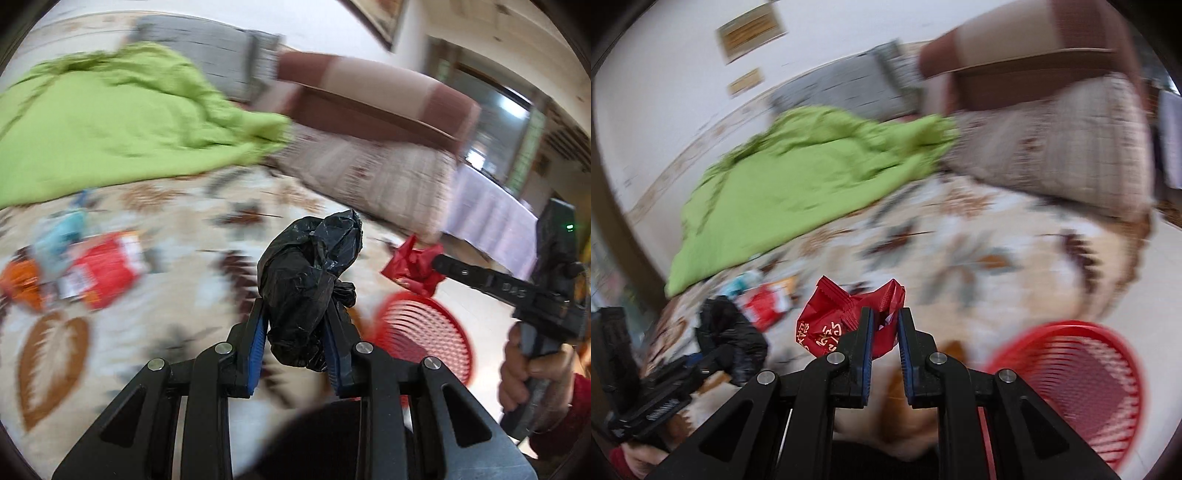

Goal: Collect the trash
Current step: 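Carry both items to the red basket and release them from both tools, then return both tools to the trash pile on the bed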

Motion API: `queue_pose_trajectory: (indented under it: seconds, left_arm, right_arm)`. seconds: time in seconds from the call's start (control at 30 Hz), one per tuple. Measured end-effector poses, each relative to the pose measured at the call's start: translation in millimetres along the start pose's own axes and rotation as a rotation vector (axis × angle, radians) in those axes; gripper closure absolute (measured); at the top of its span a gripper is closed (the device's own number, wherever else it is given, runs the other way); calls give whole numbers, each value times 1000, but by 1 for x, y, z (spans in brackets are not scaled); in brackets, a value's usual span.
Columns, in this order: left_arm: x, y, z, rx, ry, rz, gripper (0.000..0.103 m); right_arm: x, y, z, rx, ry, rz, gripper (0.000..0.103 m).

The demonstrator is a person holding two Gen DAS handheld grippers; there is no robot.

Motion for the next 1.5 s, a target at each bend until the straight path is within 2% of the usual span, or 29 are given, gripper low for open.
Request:
queue_pose_trajectory:
  seconds: [0.23,0.3,0.37,0.4,0.5,0.67,0.83,1.03,1.23,1.37,1.5]
  left_arm:
    - [-6,-96,63,174,156,99,76]
    - [-3,-121,79,189,188,135,69]
    - [1,-134,86,190,208,152,41]
    - [3,-137,87,185,205,155,39]
    - [4,-138,88,181,209,152,39]
    - [1,-108,73,112,157,99,34]
    - [0,-64,44,5,97,38,32]
    - [5,-2,-1,-138,24,-7,29]
    - [27,74,-36,-362,-38,-58,26]
    - [40,123,-46,-438,-59,-159,26]
    - [49,163,-56,-494,-62,-220,26]
  right_arm:
    - [10,-87,-44,151,-13,122,87]
    - [17,-104,-52,177,-11,152,87]
    - [22,-116,-57,192,-9,177,84]
    - [24,-120,-58,194,-4,190,76]
    - [25,-130,-64,211,-24,208,65]
    - [19,-135,-68,220,-49,193,59]
    - [13,-108,-51,129,-38,161,51]
    - [20,-30,-12,5,17,10,50]
    - [24,46,31,-90,69,-107,47]
    - [31,92,63,-135,112,-173,43]
    - [36,126,97,-180,205,-200,43]
Point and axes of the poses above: each gripper's, at about its wrist camera, not at the fingertips, and z roughly the way its jaws point, y to its left, x to its underside, the point moved 2 cm from there along z, roughly the way its jaws point, and after that the axes turned 2 degrees about y, right-handed, at the moved point
